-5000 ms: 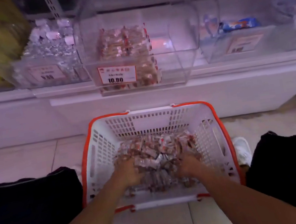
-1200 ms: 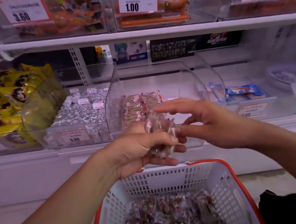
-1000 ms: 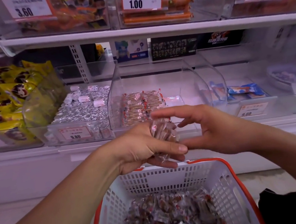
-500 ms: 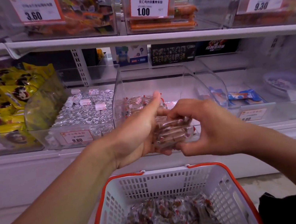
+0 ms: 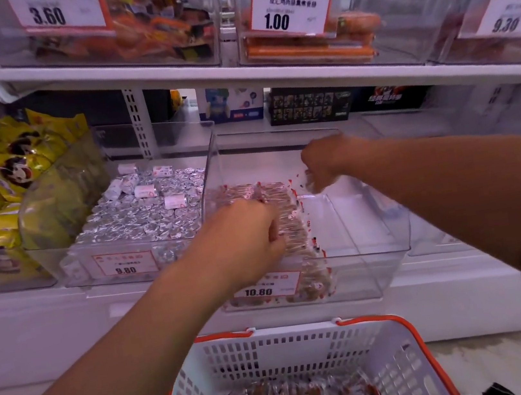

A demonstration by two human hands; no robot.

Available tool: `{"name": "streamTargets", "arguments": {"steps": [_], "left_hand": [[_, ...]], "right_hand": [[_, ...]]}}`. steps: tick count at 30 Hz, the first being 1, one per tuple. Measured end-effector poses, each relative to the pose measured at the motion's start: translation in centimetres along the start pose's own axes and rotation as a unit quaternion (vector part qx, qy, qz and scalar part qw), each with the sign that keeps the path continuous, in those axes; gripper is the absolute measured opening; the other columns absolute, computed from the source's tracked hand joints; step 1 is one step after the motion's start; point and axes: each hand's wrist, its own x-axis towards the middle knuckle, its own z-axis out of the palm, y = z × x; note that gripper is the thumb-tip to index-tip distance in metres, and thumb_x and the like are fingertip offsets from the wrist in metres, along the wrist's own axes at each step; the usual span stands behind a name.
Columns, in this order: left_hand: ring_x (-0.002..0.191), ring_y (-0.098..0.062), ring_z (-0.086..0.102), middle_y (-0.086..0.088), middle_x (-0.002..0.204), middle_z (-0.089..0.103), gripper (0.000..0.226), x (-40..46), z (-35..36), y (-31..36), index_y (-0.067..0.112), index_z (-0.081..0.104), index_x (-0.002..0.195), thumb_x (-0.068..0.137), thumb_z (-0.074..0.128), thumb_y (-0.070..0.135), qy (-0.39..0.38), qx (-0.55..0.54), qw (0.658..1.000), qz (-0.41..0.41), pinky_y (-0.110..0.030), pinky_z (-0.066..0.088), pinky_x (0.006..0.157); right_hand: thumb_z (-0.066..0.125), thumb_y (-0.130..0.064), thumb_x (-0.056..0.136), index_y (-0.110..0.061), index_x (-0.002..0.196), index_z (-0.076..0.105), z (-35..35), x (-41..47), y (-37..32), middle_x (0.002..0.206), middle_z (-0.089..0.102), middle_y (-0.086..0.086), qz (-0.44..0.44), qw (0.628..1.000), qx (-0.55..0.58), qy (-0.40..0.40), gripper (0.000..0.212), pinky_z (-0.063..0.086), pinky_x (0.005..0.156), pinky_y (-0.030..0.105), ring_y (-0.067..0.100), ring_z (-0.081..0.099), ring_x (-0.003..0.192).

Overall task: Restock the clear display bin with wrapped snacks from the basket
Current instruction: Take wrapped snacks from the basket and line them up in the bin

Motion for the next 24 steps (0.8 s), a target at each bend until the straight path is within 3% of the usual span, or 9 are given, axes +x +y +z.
{"name": "streamTargets", "arguments": {"steps": [4, 10, 14, 16, 18, 24], "left_hand": [[0.076, -0.021, 0.061, 0.001, 0.079, 0.065, 0.019, 0.4, 0.0, -0.2, 0.022, 0.061, 0.077, 0.090, 0.060, 0.036, -0.008, 0.014, 1.000, 0.000, -0.031, 0.046, 0.068], [0.078, -0.025, 0.064, -0.002, 0.078, 0.066, 0.020, 0.5, -0.1, -0.1, 0.018, 0.063, 0.077, 0.088, 0.058, 0.034, -0.017, 0.025, 0.999, -0.009, -0.036, 0.054, 0.072], [0.074, -0.024, 0.062, -0.002, 0.076, 0.064, 0.022, 0.3, 0.1, -0.1, 0.018, 0.063, 0.076, 0.090, 0.057, 0.035, -0.011, 0.023, 1.000, -0.006, -0.036, 0.054, 0.071], [0.074, -0.023, 0.062, -0.001, 0.076, 0.063, 0.023, 0.3, 0.2, -0.2, 0.020, 0.062, 0.076, 0.091, 0.057, 0.036, -0.007, 0.021, 1.000, -0.004, -0.037, 0.054, 0.071], [0.074, -0.022, 0.061, 0.000, 0.076, 0.062, 0.023, 0.2, 0.3, -0.1, 0.021, 0.062, 0.077, 0.092, 0.057, 0.039, 0.002, 0.015, 1.000, -0.002, -0.037, 0.054, 0.071], [0.075, -0.022, 0.061, 0.001, 0.077, 0.063, 0.022, -0.1, 0.2, -0.2, 0.023, 0.061, 0.077, 0.091, 0.060, 0.040, 0.049, 0.002, 0.999, 0.014, -0.038, 0.054, 0.071]], "right_hand": [[0.068, -0.062, 0.077, -0.012, 0.103, 0.065, 1.4, 2.1, -0.6, 0.110, 0.067, 0.005, -0.025, 0.997, 0.018, -0.066, 0.056, 0.050, 0.079, 0.031, 0.026, 0.063, 0.097], [0.079, -0.035, 0.076, -0.014, 0.117, 0.058, 1.8, 1.5, -0.3, 0.113, 0.062, 0.004, -0.016, 0.999, -0.026, -0.029, 0.050, 0.045, 0.067, 0.031, 0.026, 0.061, 0.099], [0.076, -0.019, 0.079, -0.012, 0.108, 0.059, 2.0, 1.2, -0.5, 0.098, 0.059, 0.006, 0.010, 0.999, -0.052, 0.007, 0.034, 0.048, 0.065, 0.034, 0.027, 0.059, 0.086], [0.074, -0.013, 0.079, -0.014, 0.098, 0.058, 1.9, 1.1, -0.5, 0.101, 0.062, 0.009, 0.018, 0.999, -0.049, 0.014, 0.025, 0.050, 0.066, 0.036, 0.028, 0.058, 0.083], [0.074, -0.012, 0.080, -0.016, 0.093, 0.054, 1.8, 1.0, -0.6, 0.103, 0.064, 0.009, 0.015, 0.998, -0.049, 0.020, 0.025, 0.052, 0.069, 0.037, 0.027, 0.058, 0.083], [0.080, -0.026, 0.079, -0.012, 0.112, 0.056, 0.3, -0.4, -1.0, 0.107, 0.060, 0.007, 0.012, 0.999, -0.042, 0.015, 0.043, 0.053, 0.075, 0.037, 0.028, 0.061, 0.098]]}}
